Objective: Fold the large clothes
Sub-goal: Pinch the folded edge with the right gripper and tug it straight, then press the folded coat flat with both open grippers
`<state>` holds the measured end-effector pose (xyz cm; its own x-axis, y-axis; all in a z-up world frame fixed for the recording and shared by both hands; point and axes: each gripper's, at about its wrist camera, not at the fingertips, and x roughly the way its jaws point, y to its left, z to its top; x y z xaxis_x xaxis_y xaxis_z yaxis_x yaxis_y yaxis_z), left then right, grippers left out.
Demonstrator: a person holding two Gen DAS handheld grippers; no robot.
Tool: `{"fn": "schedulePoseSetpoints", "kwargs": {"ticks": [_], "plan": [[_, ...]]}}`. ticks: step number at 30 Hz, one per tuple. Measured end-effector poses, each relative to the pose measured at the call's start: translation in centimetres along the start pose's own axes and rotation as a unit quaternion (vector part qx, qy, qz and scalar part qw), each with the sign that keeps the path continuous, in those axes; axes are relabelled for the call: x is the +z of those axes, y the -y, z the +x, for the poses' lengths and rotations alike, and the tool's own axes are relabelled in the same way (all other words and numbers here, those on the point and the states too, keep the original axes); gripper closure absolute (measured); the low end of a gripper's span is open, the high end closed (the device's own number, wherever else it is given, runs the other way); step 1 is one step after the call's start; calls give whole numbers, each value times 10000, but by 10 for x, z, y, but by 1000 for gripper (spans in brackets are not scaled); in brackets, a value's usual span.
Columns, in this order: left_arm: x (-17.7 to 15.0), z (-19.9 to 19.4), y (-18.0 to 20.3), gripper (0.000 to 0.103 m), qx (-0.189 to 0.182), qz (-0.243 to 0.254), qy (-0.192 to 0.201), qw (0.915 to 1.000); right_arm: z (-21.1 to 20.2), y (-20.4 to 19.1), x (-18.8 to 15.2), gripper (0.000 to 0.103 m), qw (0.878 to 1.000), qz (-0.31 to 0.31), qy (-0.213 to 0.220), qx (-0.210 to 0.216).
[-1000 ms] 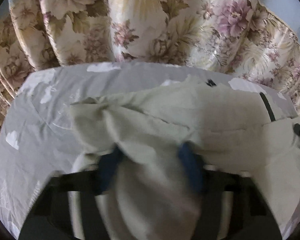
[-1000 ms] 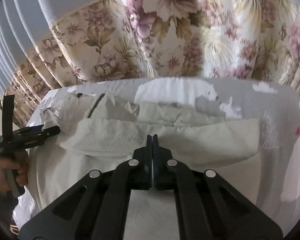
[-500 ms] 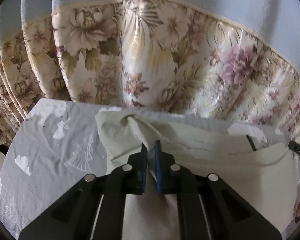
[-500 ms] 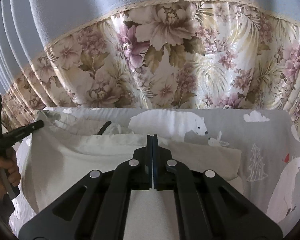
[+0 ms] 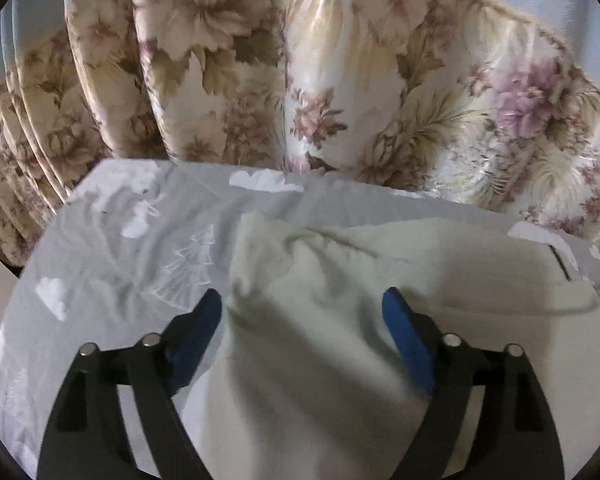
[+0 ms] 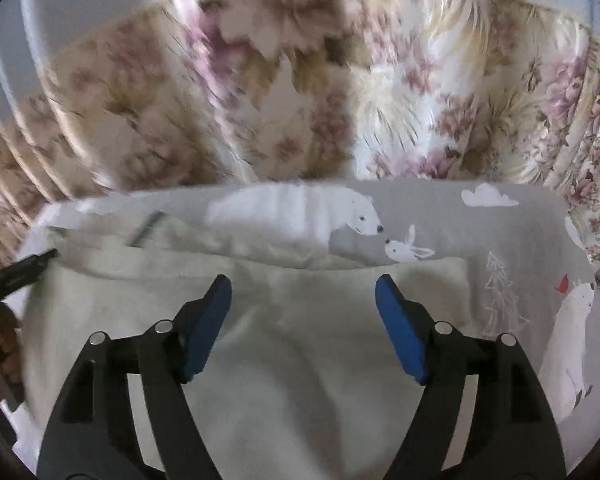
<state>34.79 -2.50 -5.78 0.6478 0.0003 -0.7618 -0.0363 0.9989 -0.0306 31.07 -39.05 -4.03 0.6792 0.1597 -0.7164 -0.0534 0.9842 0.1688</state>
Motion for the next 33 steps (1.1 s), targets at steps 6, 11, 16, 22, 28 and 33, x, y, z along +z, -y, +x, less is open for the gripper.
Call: {"fn": "schedulePoseSetpoints", "kwargs": {"ticks": [6, 11, 16, 22, 28, 33], "plan": [[-41, -71, 35, 8, -338, 680, 600, 9953, -45, -45, -39, 7, 9985, -475, 282, 2], [-82, -57, 74, 7, 309, 1573, 643, 9850, -21, -64, -72, 4, 9980, -628, 14, 119], [-95, -39, 42, 1, 318, 1138, 639, 9909, -4, -73, -98, 3, 9896, -1343, 171, -491], [-101, -33, 44, 1, 394, 1303, 584, 9890, 6, -74, -99, 3, 9870, -1444, -50, -706], [-97, -46, 30, 2, 20, 984, 462, 9941, -34, -57, -98, 3, 9949, -913, 162, -386], [-97, -76, 35, 2, -281, 914, 599, 9936, -56, -16, -103, 3, 9964, -416, 31, -734]]}}
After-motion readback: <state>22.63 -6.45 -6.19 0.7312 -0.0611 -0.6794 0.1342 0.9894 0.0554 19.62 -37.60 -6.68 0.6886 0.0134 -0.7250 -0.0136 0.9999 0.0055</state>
